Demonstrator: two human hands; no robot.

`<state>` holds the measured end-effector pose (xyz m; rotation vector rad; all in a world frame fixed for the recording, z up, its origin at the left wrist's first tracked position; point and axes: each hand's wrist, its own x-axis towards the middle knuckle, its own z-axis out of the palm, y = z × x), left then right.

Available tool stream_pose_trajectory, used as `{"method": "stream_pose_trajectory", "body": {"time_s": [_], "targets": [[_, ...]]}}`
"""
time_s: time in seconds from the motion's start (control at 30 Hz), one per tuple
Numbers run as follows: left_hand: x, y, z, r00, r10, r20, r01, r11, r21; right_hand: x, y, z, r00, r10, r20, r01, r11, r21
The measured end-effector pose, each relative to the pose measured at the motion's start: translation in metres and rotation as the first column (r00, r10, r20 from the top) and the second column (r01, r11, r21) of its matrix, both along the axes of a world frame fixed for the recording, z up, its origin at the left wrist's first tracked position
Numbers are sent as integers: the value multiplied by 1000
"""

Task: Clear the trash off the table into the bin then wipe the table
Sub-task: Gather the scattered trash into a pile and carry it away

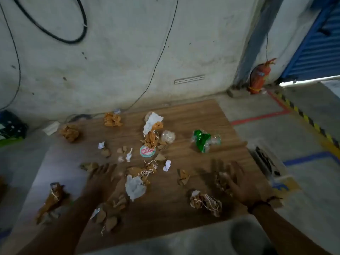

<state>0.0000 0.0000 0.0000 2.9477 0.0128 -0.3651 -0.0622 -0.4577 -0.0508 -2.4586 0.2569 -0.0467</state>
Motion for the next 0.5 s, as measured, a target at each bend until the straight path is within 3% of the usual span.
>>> {"method": "stream_pose_trajectory", "body": {"time_s": [0.2,0.37,0.5], "targets": [[-9,-51,-30,991,-52,-123,15,959,-283,-4,64,-23,985,-172,-21,173,984,50],[-1,-85,-56,997,-74,-21,64,953,-295,18,101,-36,988,-140,-62,147,981,127],[0,-94,-60,992,-114,-55,95,959,-267,28,113,-38,998,-58,22,54,987,151]]}}
